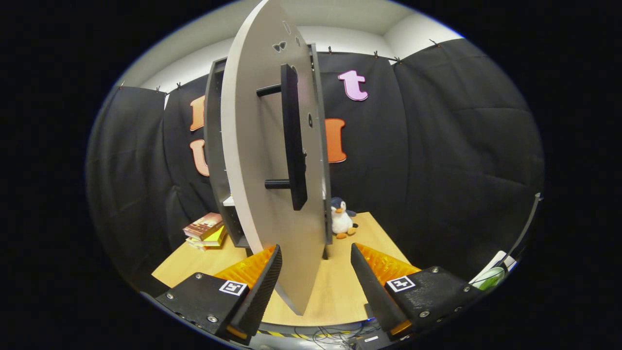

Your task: Open the shoe cabinet door, grab the shoes and put them into the shoe cabinet, then close the shoe cabinet door.

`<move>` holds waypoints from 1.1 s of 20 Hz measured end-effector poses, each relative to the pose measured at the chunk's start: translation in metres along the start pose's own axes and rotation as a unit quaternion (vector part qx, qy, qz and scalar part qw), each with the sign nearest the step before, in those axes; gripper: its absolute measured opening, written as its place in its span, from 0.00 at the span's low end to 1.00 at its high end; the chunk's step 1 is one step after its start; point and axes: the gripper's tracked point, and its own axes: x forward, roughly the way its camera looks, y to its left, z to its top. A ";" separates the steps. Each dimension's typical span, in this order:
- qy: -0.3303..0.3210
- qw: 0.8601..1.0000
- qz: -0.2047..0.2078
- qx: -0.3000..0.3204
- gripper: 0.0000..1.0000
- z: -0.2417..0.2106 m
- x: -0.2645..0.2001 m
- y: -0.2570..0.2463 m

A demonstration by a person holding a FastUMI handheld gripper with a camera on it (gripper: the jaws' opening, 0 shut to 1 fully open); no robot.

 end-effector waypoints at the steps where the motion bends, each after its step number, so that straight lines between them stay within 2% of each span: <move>1: -0.002 1.000 0.003 0.001 0.89 0.000 0.002 0.009; 9: -0.009 1.000 0.020 -0.018 0.90 0.003 0.036 0.085; 16: -0.011 0.998 0.056 -0.033 0.91 0.013 0.101 0.151; 22: -0.024 0.997 0.050 -0.048 0.91 0.031 0.155 0.187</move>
